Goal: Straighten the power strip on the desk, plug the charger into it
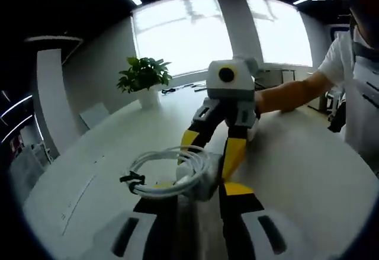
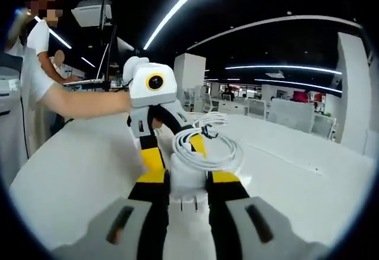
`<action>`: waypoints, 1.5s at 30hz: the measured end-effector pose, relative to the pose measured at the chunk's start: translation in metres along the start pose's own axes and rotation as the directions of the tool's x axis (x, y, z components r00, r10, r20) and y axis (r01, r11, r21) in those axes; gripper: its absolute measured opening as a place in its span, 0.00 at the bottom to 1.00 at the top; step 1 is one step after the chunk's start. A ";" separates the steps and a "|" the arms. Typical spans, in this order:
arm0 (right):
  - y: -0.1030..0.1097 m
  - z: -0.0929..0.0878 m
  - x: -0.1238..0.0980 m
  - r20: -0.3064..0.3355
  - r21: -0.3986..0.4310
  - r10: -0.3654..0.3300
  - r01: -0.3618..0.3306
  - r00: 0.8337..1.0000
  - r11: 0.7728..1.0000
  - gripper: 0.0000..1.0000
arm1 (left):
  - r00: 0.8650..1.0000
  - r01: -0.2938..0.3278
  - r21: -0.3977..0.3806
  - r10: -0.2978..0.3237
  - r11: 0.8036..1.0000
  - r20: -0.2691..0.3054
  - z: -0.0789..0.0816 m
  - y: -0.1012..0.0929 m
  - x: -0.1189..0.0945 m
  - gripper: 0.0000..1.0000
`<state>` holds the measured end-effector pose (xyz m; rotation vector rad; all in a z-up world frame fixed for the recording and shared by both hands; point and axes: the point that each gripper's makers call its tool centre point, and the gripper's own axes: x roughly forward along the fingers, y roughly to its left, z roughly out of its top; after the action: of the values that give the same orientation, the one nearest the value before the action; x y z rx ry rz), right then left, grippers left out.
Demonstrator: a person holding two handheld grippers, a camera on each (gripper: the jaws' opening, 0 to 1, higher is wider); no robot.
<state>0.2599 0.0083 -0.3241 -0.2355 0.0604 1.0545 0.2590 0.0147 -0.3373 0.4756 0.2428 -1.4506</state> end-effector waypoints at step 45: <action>-0.008 0.022 0.059 0.183 0.240 0.109 -0.152 0.977 0.959 0.24 | 0.994 -0.094 0.071 0.098 0.993 -0.053 0.010 0.059 -0.048 0.05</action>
<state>0.2945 0.0605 -0.3106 0.0908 0.0584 1.1831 0.3101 0.0561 -0.2977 0.5775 0.2131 -1.3559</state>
